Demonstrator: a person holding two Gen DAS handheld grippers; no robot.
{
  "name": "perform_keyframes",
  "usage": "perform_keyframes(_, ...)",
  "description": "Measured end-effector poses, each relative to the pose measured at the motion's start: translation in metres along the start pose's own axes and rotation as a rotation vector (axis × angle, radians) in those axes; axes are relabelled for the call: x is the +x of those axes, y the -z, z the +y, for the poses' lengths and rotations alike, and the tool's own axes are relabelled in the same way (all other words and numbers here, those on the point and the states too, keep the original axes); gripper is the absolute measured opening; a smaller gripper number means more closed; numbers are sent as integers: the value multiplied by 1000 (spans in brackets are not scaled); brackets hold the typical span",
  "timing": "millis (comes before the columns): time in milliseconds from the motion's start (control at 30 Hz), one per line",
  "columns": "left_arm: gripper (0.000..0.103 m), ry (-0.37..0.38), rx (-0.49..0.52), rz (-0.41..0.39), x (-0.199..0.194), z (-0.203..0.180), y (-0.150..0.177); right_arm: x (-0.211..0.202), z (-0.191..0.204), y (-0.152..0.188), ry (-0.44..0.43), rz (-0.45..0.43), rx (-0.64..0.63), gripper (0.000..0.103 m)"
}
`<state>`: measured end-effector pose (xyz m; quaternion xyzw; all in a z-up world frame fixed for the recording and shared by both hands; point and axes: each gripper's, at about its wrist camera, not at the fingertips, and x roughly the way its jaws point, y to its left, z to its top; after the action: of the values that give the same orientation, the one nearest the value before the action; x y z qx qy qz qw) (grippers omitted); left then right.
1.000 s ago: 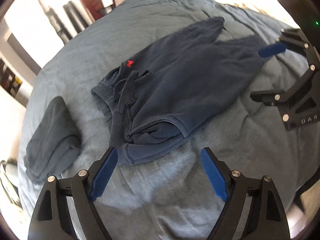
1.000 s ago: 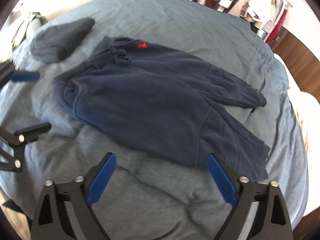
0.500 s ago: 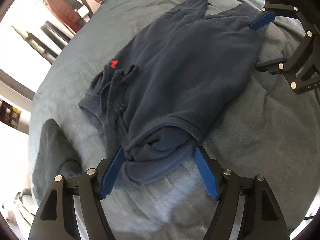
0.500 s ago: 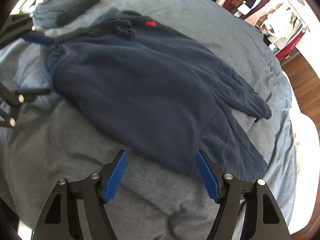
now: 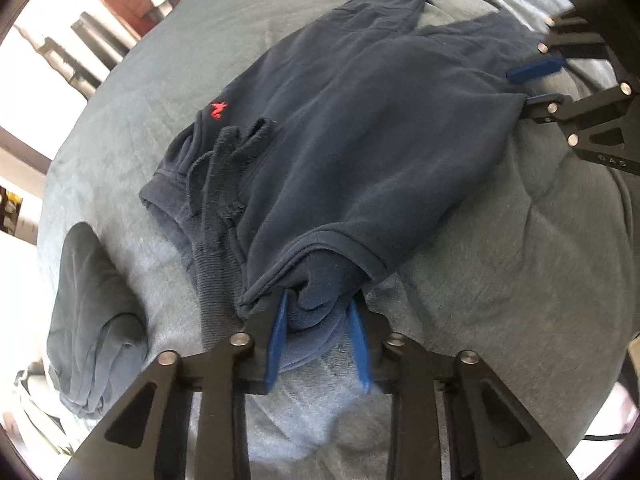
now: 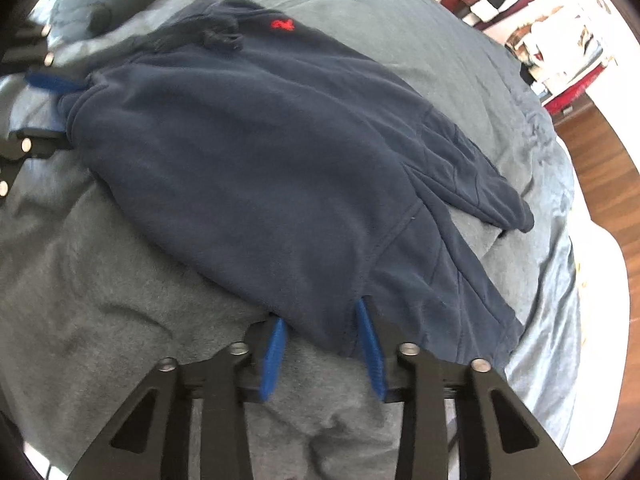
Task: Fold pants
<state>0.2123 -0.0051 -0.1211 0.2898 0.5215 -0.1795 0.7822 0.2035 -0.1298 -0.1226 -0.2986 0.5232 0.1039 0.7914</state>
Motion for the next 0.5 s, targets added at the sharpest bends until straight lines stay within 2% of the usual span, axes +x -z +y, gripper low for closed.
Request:
perform_keyframes(167, 22, 26, -53, 14, -13, 9, -9, -16, -15, -8, -27, 8, 34, 16)
perform_keyframes(300, 22, 36, -74, 17, -29, 18, -16, -33, -27, -16, -49, 4, 52, 15)
perform_keyframes(500, 22, 73, -118, 70, -45, 30, -20, -52, -48, -27, -195, 68, 93, 14)
